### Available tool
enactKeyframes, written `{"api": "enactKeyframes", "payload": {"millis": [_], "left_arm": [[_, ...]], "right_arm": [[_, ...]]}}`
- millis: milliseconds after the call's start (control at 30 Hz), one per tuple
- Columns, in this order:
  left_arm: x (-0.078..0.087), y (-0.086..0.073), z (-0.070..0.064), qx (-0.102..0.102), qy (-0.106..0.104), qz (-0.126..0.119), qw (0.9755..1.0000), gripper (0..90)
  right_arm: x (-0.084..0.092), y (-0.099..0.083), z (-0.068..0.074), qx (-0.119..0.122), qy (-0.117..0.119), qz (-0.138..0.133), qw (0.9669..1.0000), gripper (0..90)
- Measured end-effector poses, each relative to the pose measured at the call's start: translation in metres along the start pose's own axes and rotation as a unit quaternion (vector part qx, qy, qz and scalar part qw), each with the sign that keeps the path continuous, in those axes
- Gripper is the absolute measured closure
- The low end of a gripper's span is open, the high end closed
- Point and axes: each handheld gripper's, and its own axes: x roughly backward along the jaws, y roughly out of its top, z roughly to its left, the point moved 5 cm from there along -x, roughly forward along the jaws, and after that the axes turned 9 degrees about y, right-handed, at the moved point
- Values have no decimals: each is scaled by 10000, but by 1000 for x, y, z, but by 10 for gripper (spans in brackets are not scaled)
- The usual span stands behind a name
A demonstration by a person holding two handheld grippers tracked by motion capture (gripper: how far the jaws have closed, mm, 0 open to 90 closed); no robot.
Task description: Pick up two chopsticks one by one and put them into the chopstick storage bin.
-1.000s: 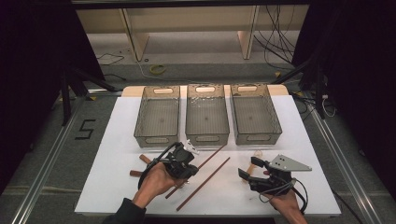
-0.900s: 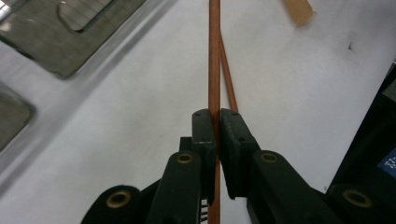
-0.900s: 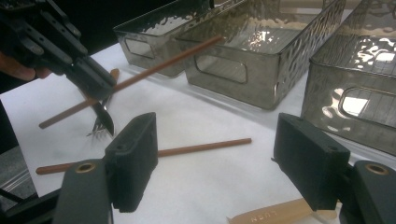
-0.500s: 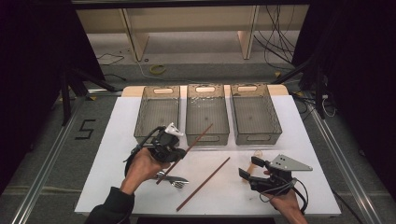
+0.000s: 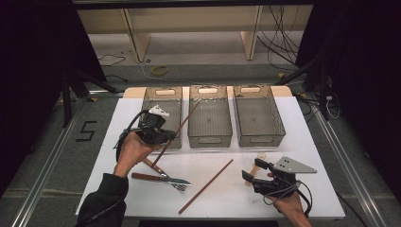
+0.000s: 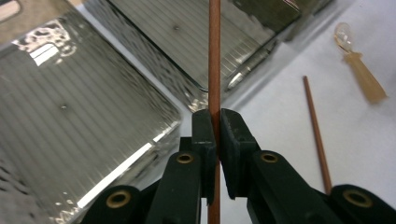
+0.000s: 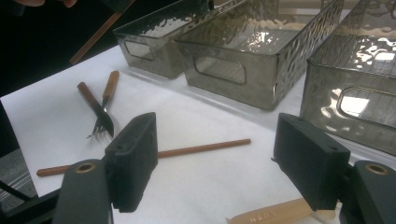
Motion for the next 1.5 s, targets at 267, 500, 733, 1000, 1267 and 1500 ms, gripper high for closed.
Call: {"api": "enactKeyframes", "payload": {"millis": [267,500,733,1000,1267,1500], "left_arm": [[-2,14,27,203,139,-98,9996,843],[-2,24,48,397,262,-238,9986,843],[-7,31,69,534,415,-288,9973,843],[-12,40,89,641,586,-401,9954,843],[-25,45,105,725,735,-404,9938,843],[-28,46,114,799,831,-458,9923,843]], "right_arm": [[-1,0,-2,-30,4,-4,10000,312],[-1,0,-1,-40,13,3,10000,312],[-2,-1,-2,-48,29,10,10000,312],[-3,-1,-3,-77,36,22,10000,312],[-3,-1,-3,-97,51,17,9999,312],[-3,-2,-4,-104,62,29,9999,312]]}}
